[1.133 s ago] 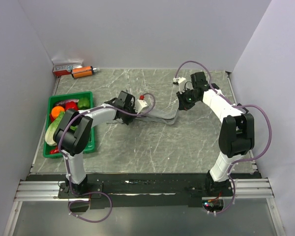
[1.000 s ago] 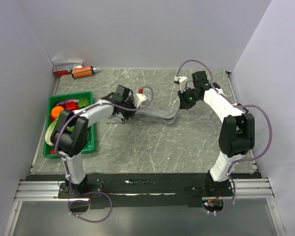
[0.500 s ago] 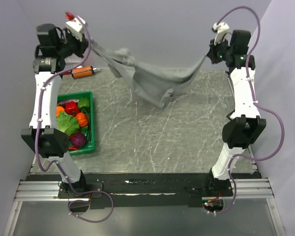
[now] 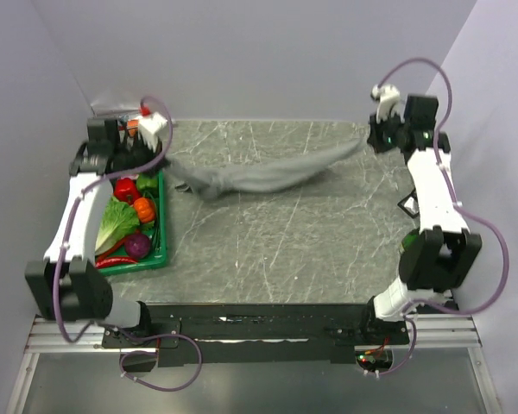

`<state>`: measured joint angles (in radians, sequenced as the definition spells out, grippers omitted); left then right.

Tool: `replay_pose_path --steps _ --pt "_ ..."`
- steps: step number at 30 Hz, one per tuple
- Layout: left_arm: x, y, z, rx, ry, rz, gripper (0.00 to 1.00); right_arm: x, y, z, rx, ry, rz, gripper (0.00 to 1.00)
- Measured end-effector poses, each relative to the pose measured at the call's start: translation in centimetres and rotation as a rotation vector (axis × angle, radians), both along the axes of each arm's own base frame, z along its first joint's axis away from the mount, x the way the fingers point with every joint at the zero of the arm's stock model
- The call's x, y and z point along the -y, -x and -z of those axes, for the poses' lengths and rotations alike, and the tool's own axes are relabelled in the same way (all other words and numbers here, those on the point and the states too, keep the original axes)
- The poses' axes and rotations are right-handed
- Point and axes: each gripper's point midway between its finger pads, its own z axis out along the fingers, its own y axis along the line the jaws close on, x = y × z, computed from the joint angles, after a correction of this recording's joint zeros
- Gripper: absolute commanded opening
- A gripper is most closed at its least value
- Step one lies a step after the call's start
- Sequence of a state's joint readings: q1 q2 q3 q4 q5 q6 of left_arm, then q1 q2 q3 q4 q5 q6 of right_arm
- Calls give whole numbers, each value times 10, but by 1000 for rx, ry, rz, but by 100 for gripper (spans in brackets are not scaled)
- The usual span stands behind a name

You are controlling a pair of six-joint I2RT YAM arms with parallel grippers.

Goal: Remove the brooch from the garment

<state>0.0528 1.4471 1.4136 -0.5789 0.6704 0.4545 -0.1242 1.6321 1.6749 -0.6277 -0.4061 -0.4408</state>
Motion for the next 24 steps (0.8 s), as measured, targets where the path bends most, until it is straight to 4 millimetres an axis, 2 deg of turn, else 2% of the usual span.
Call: replay_pose_path --steps 1,3,4,5,6,8,9,12,13,15,17,20,22,24 --pt "0 23 17 -43 -13 11 29 0 19 14 -36 7 -4 0" --pt "1 55 39 -95 -33 30 52 -3 50 36 -94 15 -22 0" --pt "1 75 53 -130 -42 40 55 -5 71 50 -139 21 -37 0" --pt "0 90 64 -158 -55 49 62 -8 86 62 -174 24 -49 0" --pt "0 100 71 -179 -61 52 64 -9 96 71 -199 24 -57 0" --pt "-1 111 85 -222 -63 35 66 -13 114 93 -264 17 -80 0" --pt "-2 110 89 -238 -57 18 66 -14 119 103 -295 9 -84 0" --pt "-3 87 93 -264 -13 -42 66 -17 122 123 -370 -16 -86 0" --pt "-3 69 92 -277 11 -75 66 -19 121 126 -381 -28 -88 0" --pt "-3 47 95 -309 33 -118 65 -22 117 130 -396 -40 -90 0" --pt "-6 10 99 -343 61 -194 64 -25 110 130 -395 -48 -94 0" --pt "-13 -37 121 -410 80 -321 63 -28 97 122 -373 -60 -94 0" --pt "-18 -53 142 -459 81 -395 62 -29 90 117 -355 -67 -95 0" --pt "-23 -58 161 -496 61 -449 62 -30 85 113 -342 -77 -92 0"
